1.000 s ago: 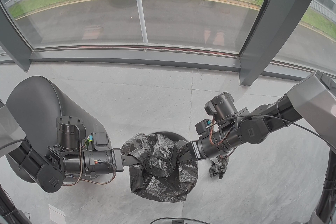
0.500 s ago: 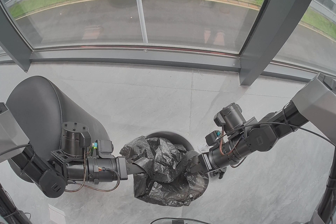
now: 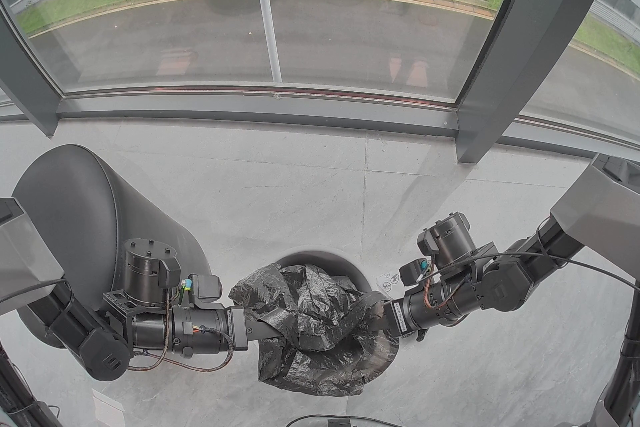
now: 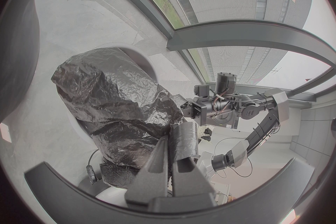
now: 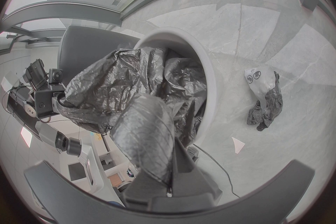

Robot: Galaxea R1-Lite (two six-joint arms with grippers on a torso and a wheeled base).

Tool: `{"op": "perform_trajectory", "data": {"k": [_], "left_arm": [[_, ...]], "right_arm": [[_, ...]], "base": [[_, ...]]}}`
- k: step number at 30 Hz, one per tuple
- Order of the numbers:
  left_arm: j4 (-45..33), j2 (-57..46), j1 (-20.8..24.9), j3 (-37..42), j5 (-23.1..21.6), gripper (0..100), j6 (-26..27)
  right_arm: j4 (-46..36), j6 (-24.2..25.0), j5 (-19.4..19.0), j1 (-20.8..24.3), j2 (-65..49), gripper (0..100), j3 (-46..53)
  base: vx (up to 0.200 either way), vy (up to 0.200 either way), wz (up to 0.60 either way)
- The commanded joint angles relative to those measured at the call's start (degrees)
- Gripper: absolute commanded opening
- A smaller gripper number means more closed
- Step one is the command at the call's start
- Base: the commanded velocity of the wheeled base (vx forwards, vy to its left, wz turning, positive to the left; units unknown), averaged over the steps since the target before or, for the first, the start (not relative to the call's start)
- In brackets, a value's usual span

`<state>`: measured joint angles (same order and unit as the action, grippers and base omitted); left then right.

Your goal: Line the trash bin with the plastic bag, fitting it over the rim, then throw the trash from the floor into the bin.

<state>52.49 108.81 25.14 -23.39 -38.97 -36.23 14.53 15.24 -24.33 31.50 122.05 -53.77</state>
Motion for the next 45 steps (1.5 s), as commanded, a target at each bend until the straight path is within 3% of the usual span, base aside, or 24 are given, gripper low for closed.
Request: {"op": "perform_trajectory", "data": {"k": [1, 10, 11, 26, 31, 32, 33, 34, 37, 45], "left_arm": [[0.07, -0.18, 0.0, -0.07, -0.05, 0, -0.07], [0.07, 0.08, 0.0, 0.01, -0.05, 0, -0.07], [0.07, 0.08, 0.0, 0.01, -0.05, 0, -0.07], [0.07, -0.36, 0.0, -0.07, -0.05, 0, -0.07], [0.07, -1.24, -0.09, 0.1, -0.05, 0, -0.07], [0.07, -1.41, -0.18, 0.01, -0.05, 0, -0.07], [0.07, -1.41, -0.18, 0.01, -0.05, 0, -0.07], [0.07, -1.5, -0.35, -0.16, -0.05, 0, -0.07], [0.07, -1.5, -0.53, -0.42, -0.05, 0, -0.07], [0.07, -1.67, -0.53, -0.42, -0.05, 0, -0.07]], "right_arm": [[0.41, -0.21, 0.07, -0.04, 1.35, 0, 1.39], [3.75, 0.49, 0.16, 0.05, 0.82, 0, 3.06], [4.19, 0.49, 0.25, 0.05, 0.82, 100, 3.5], [12.8, 0.41, 0.25, -0.74, -9.46, 100, 12.2], [12.63, -0.56, 8.16, 0.14, -14.3, 100, 11.15], [12.63, -2.32, 12.2, 1.55, -14.74, 100, 10.88], [12.63, -2.32, 12.2, 1.55, -14.74, 100, 10.88], [12.63, -5.83, 17.13, 3.74, -14.21, 100, 10.88], [12.71, -11.9, 23.1, 7.44, -12.1, 100, 11.15], [12.71, -16.56, 29.69, 16.84, -5.07, 100, 7.98]], "base": [[0.0, 0.0, 0.0], [0.0, 0.0, 0.0], [0.0, 0.0, 0.0], [0.0, 0.0, 0.0], [0.0, 0.0, 0.0], [0.0, 0.0, 0.0], [0.0, 0.0, 0.0], [0.0, 0.0, 0.0], [0.0, 0.0, 0.0], [0.0, 0.0, 0.0]]}}
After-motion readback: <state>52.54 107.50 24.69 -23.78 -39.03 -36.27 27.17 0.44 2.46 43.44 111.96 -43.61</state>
